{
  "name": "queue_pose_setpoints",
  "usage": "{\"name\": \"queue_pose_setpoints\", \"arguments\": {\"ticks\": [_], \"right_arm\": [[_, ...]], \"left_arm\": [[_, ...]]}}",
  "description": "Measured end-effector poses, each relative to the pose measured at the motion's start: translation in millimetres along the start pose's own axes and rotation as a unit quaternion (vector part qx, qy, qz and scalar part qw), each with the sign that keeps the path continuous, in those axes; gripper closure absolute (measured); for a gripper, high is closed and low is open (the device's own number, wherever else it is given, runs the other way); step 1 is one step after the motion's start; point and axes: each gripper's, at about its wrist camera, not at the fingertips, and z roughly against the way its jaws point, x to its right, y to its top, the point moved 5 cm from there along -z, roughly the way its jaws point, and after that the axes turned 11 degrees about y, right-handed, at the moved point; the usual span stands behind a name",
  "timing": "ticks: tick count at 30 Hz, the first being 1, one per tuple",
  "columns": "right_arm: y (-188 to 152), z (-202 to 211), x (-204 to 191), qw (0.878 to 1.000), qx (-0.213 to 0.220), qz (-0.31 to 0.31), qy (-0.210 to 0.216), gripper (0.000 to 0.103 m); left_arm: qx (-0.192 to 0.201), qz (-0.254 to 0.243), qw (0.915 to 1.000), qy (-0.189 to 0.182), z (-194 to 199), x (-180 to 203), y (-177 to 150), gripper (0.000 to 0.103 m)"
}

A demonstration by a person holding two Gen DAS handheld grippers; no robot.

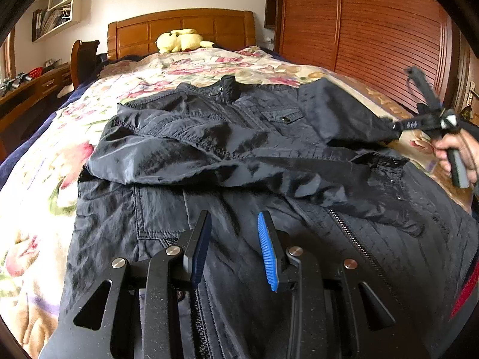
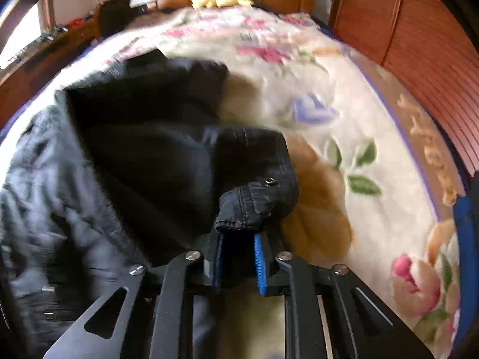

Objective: Fold large clothes
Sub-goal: 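Fold the held sleeve with the right tool across the jacket body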

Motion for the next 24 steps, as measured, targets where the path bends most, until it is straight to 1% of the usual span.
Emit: {"name": "queue_pose_setpoints", "arguments": {"ticks": [5, 7, 10, 13, 16, 18, 20, 21, 24], "right_arm": [[20, 55, -60, 0.998, 0.042, 0.047, 0.017, 0.09], [22, 73, -87, 0.996, 0.056, 0.067, 0.025, 0.09], [17, 100, -127, 0.992, 0.076, 0.092, 0.035, 0.09], [3, 124, -161, 0.99, 0.084, 0.104, 0.055, 0.09], [-18, 139, -185, 0.99, 0.08, 0.094, 0.072, 0.09], [-35, 141, -190, 0.992, 0.066, 0.083, 0.073, 0.09], [-55, 144, -196, 0.992, 0.054, 0.078, 0.079, 0.087], [-61, 145, -199, 0.993, 0.049, 0.075, 0.077, 0.084], [-76, 147, -202, 0.995, 0.036, 0.06, 0.077, 0.084]], "left_arm": [[0.007, 0.011, 0.9999, -0.009, 7, -3, 1, 0.07], [0.006, 0.019, 0.9997, -0.013, 9, -6, 1, 0.07], [0.006, 0.025, 0.9995, -0.016, 11, -9, 1, 0.07], [0.006, 0.027, 0.9995, -0.016, 13, -10, -1, 0.07], [0.007, 0.028, 0.9994, -0.021, 14, -12, -2, 0.07], [0.006, 0.03, 0.9992, -0.026, 14, -13, -3, 0.07], [0.004, 0.03, 0.999, -0.033, 13, -13, -4, 0.07], [0.003, 0.029, 0.9989, -0.036, 14, -13, -5, 0.07], [0.005, 0.028, 0.9987, -0.043, 16, -13, -7, 0.07]]}}
